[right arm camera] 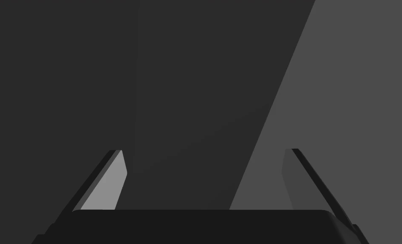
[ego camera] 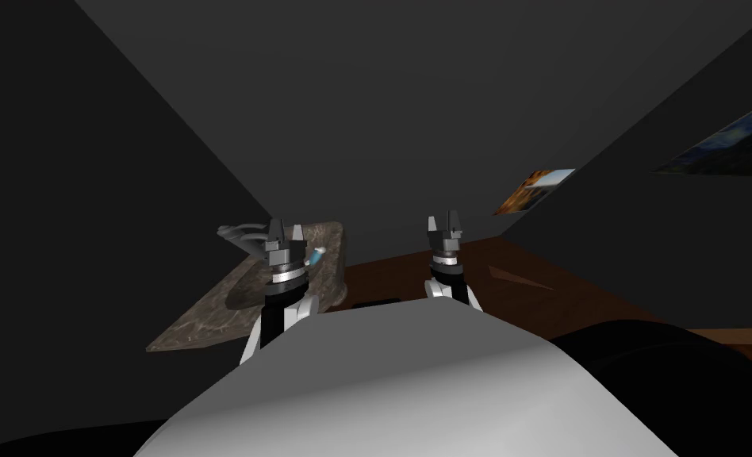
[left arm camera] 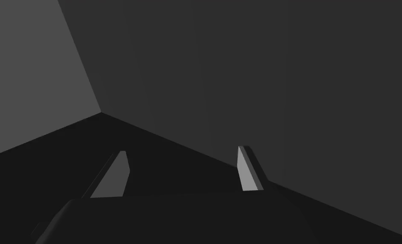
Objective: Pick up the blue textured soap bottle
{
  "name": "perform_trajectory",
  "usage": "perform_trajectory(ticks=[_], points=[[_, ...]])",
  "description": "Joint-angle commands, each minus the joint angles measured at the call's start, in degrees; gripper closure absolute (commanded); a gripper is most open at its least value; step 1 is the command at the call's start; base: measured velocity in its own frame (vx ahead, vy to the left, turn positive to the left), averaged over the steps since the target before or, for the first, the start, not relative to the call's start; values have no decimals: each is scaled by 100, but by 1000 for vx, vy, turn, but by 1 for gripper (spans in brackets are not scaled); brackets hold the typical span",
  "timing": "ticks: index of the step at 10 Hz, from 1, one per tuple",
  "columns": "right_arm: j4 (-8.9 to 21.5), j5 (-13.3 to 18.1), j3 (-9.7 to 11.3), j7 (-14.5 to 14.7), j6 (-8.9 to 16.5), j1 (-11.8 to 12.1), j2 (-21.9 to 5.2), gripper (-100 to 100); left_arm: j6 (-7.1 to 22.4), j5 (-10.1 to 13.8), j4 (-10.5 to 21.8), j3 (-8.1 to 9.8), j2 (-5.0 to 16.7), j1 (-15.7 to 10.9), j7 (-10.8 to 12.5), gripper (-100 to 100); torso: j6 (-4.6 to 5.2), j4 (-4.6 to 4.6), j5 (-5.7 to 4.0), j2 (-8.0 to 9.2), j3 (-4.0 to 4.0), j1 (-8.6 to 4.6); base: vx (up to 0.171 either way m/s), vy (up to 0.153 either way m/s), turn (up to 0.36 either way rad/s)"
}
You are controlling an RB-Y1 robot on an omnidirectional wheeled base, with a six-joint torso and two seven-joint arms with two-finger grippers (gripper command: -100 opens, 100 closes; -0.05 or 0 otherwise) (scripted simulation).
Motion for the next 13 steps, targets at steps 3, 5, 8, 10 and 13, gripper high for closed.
perform_trajectory(ticks=[3,5,8,10,13], points=[[0,0,0,0,0,0,0,0,520,122,-51,-18,486,85,50,-100,0,1,1,5,3,3,-14,3,-16],[0,0,0,0,0,0,0,0,770,169,-77,-24,609,117,70,-100,0,2,1,7,4,3,-19,4,-7],[0,0,0,0,0,0,0,0,1199,280,-139,-31,863,183,120,-100,0,2,1,10,6,2,-25,4,-12],[0,0,0,0,0,0,0,0,1496,342,-172,-31,992,215,149,-100,0,2,0,8,5,1,-22,1,-9],[0,0,0,0,0,0,0,0,1883,408,-203,-29,1121,244,180,-100,0,2,0,9,5,2,-21,3,-13]])
